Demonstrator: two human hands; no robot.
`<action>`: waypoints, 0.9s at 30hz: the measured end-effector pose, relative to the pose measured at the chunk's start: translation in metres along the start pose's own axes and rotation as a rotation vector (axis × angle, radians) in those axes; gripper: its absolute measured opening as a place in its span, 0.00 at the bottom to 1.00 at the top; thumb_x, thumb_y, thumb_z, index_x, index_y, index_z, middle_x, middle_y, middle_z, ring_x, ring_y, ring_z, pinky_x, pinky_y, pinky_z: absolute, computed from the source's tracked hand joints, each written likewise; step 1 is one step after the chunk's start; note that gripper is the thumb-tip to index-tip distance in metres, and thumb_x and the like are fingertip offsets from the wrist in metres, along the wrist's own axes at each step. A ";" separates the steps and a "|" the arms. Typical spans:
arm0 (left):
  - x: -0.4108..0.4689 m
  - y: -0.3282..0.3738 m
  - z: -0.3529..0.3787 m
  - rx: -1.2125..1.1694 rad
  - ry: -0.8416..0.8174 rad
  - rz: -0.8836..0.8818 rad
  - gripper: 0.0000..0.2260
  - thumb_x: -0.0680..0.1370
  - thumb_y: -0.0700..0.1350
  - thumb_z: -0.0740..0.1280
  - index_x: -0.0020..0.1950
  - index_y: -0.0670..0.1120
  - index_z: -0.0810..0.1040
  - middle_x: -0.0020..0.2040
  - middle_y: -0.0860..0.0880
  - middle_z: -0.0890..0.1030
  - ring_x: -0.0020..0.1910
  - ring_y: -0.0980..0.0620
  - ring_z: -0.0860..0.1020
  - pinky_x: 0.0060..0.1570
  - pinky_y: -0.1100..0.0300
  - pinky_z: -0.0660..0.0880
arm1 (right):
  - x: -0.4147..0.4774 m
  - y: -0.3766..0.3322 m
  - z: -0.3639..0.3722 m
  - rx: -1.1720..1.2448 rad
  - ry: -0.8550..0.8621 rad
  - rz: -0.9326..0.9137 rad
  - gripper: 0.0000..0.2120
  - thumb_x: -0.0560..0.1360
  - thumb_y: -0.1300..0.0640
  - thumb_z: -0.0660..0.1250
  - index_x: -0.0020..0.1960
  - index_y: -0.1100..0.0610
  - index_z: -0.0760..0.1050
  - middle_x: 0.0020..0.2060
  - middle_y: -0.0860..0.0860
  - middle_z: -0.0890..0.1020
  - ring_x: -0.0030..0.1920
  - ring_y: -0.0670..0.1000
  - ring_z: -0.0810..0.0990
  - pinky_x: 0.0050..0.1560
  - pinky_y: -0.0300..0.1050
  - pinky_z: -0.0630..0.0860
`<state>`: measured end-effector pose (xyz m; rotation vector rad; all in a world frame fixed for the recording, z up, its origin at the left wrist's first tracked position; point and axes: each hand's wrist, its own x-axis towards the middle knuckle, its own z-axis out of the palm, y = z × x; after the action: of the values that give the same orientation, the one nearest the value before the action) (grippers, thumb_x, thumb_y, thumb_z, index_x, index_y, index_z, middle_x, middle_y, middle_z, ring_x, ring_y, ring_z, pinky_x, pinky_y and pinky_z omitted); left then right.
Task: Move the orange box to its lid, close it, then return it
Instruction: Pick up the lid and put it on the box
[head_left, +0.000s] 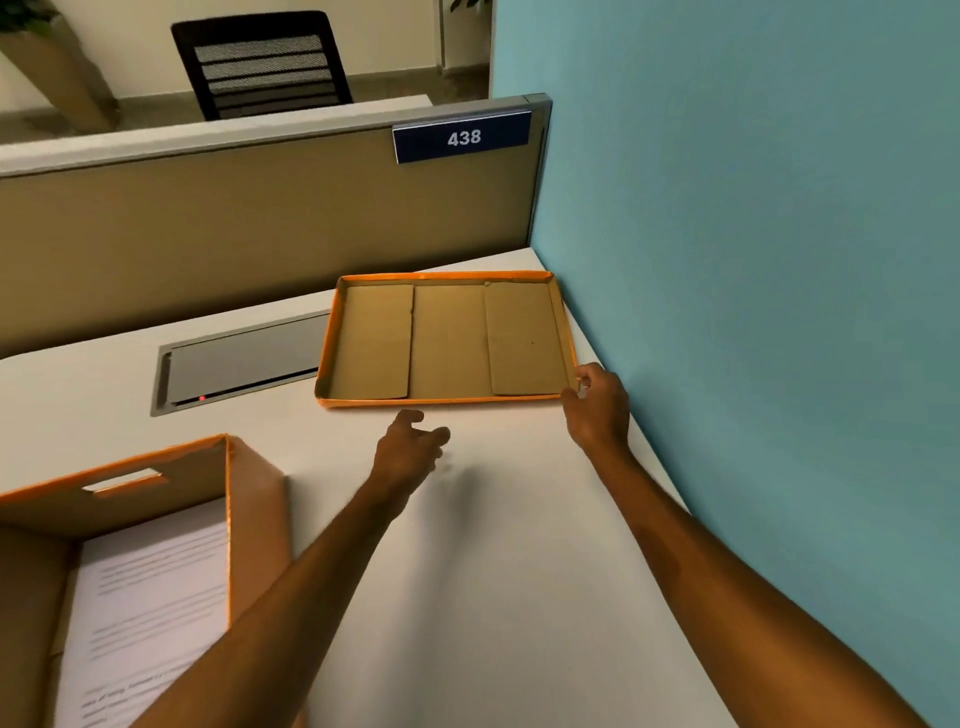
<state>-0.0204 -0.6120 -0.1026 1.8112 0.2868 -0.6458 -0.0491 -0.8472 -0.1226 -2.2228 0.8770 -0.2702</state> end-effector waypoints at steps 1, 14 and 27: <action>0.010 0.001 0.008 -0.099 -0.018 -0.060 0.22 0.77 0.42 0.68 0.69 0.39 0.69 0.56 0.38 0.80 0.54 0.39 0.81 0.55 0.46 0.79 | 0.009 0.002 0.003 -0.010 0.006 0.011 0.15 0.75 0.61 0.67 0.62 0.59 0.75 0.59 0.59 0.78 0.55 0.60 0.79 0.52 0.52 0.78; 0.078 0.004 0.053 -0.482 -0.017 -0.248 0.07 0.78 0.36 0.63 0.53 0.35 0.77 0.51 0.36 0.82 0.46 0.40 0.83 0.41 0.52 0.82 | 0.081 0.016 0.029 0.018 -0.087 0.182 0.15 0.73 0.68 0.64 0.57 0.58 0.77 0.51 0.56 0.83 0.47 0.57 0.82 0.42 0.47 0.78; 0.074 0.006 0.058 -0.888 -0.043 -0.179 0.19 0.79 0.31 0.61 0.71 0.36 0.69 0.61 0.36 0.78 0.59 0.35 0.77 0.56 0.42 0.78 | 0.072 0.016 0.013 0.516 -0.400 0.444 0.10 0.74 0.70 0.61 0.53 0.61 0.74 0.48 0.60 0.81 0.43 0.58 0.83 0.35 0.55 0.83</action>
<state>0.0267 -0.6772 -0.1515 0.9251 0.6017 -0.5520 0.0020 -0.8962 -0.1472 -1.4884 0.9225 0.1455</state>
